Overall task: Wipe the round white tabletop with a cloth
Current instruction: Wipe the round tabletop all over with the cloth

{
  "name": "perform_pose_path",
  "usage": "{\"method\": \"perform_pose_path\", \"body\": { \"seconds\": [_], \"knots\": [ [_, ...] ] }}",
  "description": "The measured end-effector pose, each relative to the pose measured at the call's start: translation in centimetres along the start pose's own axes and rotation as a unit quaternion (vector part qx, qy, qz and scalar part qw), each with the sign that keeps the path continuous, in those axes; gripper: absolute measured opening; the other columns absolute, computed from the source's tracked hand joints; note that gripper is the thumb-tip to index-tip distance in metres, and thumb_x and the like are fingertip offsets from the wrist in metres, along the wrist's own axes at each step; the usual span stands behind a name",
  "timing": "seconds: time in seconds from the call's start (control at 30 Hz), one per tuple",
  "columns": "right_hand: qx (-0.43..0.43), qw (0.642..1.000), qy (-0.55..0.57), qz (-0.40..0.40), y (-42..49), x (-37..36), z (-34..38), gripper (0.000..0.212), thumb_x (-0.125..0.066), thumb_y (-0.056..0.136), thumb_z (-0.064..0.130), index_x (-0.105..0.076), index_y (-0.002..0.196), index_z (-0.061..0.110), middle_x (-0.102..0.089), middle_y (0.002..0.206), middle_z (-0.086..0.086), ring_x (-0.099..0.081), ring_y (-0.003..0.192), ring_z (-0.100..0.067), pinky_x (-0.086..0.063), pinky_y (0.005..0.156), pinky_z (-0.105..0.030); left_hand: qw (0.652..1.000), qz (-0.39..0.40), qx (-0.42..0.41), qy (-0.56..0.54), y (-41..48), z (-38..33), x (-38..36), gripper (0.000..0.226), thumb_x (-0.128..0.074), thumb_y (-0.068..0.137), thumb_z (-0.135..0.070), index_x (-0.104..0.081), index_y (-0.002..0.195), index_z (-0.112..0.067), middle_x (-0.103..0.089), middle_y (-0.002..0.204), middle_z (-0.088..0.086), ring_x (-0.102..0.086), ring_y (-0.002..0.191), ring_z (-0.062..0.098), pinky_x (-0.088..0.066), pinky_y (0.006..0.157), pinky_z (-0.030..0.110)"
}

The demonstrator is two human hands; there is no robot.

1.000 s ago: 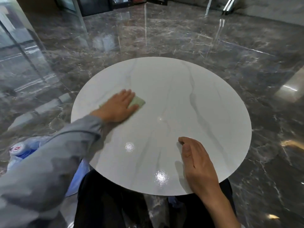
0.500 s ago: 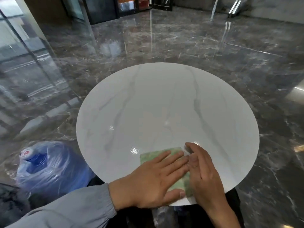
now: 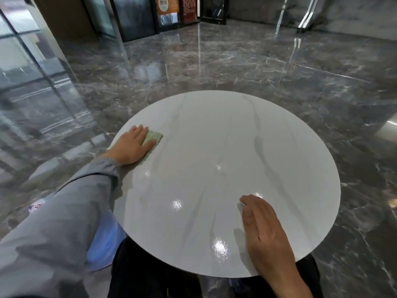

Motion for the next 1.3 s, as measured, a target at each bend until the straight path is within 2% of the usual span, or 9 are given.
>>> {"method": "perform_pose_path", "body": {
  "seconds": [0.1,0.23,0.33,0.4,0.53,0.7,0.9,1.17,1.3],
  "knots": [
    [0.033,0.998,-0.045,-0.003,0.1,-0.1,0.6,0.055,-0.029,0.107,0.043,-0.067,0.126,0.009,-0.064,0.128,0.005,-0.045,0.126,0.000,-0.019,0.113,-0.006,1.000,-0.003,0.011,-0.001,-1.1,0.2,0.0,0.080,-0.026,0.106,-0.064,-0.012,0.169,-0.017,-0.006,0.177,0.008,-0.003,0.164,0.028,-0.006,0.132,0.044],
    [0.052,0.995,-0.083,-0.006,0.4,0.1,1.1,0.044,-0.034,0.107,0.036,-0.067,0.117,0.008,-0.065,0.118,0.001,-0.050,0.119,-0.013,-0.020,0.113,-0.008,1.000,0.000,-0.025,0.004,-5.7,-3.0,-1.1,0.078,-0.022,0.107,-0.064,-0.008,0.169,-0.019,-0.001,0.178,0.003,0.002,0.164,0.024,-0.004,0.131,0.045],
    [0.056,0.988,-0.139,0.036,0.6,-0.7,1.2,0.034,-0.045,0.107,0.034,-0.066,0.111,0.008,-0.063,0.117,-0.002,-0.053,0.117,-0.022,-0.037,0.110,-0.029,0.993,0.006,-0.116,0.016,-11.2,-7.6,-3.2,0.078,-0.015,0.106,-0.068,-0.001,0.169,-0.024,0.008,0.176,-0.005,0.012,0.163,0.015,0.003,0.132,0.038],
    [0.049,0.973,-0.212,0.078,0.6,-1.5,1.3,0.030,-0.054,0.103,0.032,-0.065,0.120,0.009,-0.059,0.124,-0.005,-0.052,0.121,-0.028,-0.041,0.106,-0.037,0.982,-0.009,-0.185,0.020,-15.4,-10.5,-4.3,0.078,-0.009,0.103,-0.074,0.006,0.167,-0.032,0.017,0.173,-0.013,0.020,0.160,0.008,0.012,0.129,0.030],
    [0.043,0.942,-0.281,0.177,2.4,-3.8,2.8,0.046,-0.041,0.101,0.052,-0.048,0.141,0.031,-0.039,0.149,-0.001,-0.037,0.133,-0.026,-0.034,0.108,-0.039,0.976,-0.016,-0.218,0.001,-19.1,-11.1,-4.8,0.071,-0.007,0.100,-0.081,0.016,0.160,-0.050,0.021,0.169,-0.024,0.025,0.156,-0.002,0.019,0.125,0.023],
    [0.052,0.909,-0.284,0.300,5.8,-9.0,5.5,0.060,-0.034,0.101,0.063,-0.015,0.156,0.047,-0.007,0.168,0.002,-0.005,0.153,-0.033,-0.020,0.117,-0.061,0.992,0.000,-0.125,-0.022,-13.9,-6.0,-3.3,0.078,-0.006,0.095,-0.083,0.008,0.164,-0.047,0.020,0.170,-0.024,0.023,0.156,-0.002,0.014,0.127,0.026],
    [0.058,0.885,-0.334,0.319,7.2,-10.3,5.6,0.059,-0.032,0.097,0.069,-0.018,0.151,0.050,-0.021,0.156,0.009,-0.020,0.142,-0.033,-0.032,0.107,-0.058,1.000,-0.001,-0.018,0.002,-3.5,1.7,-0.4,0.075,-0.025,0.106,-0.066,-0.008,0.169,-0.028,0.001,0.177,-0.003,0.003,0.164,0.018,-0.002,0.131,0.040],
    [0.054,0.883,-0.341,0.319,7.4,-10.5,5.0,0.059,-0.031,0.096,0.070,-0.014,0.149,0.051,-0.018,0.156,0.012,-0.014,0.145,-0.031,-0.027,0.107,-0.057,1.000,0.004,0.004,0.025,5.8,1.1,1.2,0.076,-0.018,0.107,-0.065,-0.008,0.169,-0.023,-0.002,0.178,0.000,0.001,0.164,0.026,-0.006,0.131,0.049],
    [0.059,0.884,-0.343,0.312,7.4,-10.5,4.9,0.061,-0.030,0.095,0.071,-0.013,0.150,0.051,-0.018,0.156,0.012,-0.014,0.144,-0.031,-0.027,0.106,-0.057,0.996,0.015,-0.078,0.043,3.9,-6.0,0.3,0.074,-0.018,0.108,-0.063,-0.004,0.169,-0.023,0.003,0.178,0.000,0.005,0.164,0.022,-0.002,0.131,0.045]
  ]
}}
Point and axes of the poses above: each hand's wrist, its own y-axis towards the middle knuckle, its own x-axis out of the back of the hand, z = x × y, the point moved 10 cm from there along y, towards the middle knuckle
